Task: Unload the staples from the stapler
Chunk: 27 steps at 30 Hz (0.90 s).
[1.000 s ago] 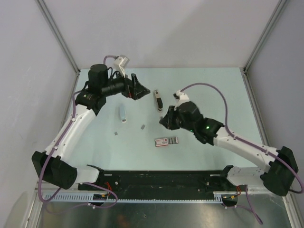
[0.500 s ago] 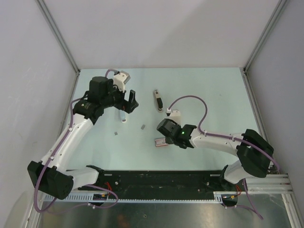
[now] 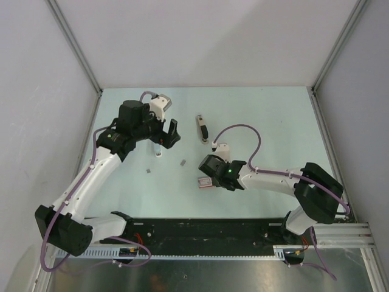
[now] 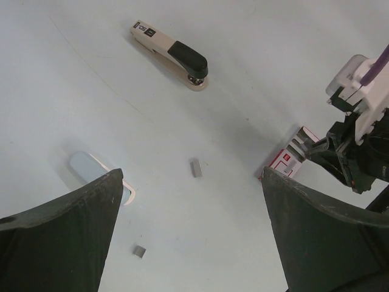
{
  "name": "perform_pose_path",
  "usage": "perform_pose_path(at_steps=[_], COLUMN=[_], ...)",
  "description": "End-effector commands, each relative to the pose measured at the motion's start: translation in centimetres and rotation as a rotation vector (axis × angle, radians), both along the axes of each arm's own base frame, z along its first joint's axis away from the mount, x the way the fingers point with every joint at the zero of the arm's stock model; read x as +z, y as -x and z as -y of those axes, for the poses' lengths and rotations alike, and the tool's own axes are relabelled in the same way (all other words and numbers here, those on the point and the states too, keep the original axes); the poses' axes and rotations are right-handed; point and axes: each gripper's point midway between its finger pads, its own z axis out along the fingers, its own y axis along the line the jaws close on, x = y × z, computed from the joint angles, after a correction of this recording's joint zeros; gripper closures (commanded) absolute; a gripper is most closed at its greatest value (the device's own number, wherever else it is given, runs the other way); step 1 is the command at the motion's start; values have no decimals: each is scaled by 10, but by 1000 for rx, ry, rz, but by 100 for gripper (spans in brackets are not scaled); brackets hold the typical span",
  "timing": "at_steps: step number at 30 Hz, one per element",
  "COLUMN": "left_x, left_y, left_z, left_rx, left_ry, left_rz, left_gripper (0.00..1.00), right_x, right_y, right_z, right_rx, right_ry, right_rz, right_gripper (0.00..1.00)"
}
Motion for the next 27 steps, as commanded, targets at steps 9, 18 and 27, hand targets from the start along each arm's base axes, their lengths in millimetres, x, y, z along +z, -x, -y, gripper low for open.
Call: perform_pose_path(at_steps=[9,18,27], left_x=[12,16,17], left_y=[2,3,4], left_z=[3,4,4], left_rx=[-33,-37,-41], left_ry=[-25,-21,-17], left_rz=[68,77,78], left_gripper=[0,1,1], right_x=[-3,-7,-7], right_y=[-5,-6,-7], right_z=[-19,-18,-12], right_rx=[57,60,35], right_ry=[2,14,25], right_rz=[-22,-38,-45], right_gripper=[87,86,85])
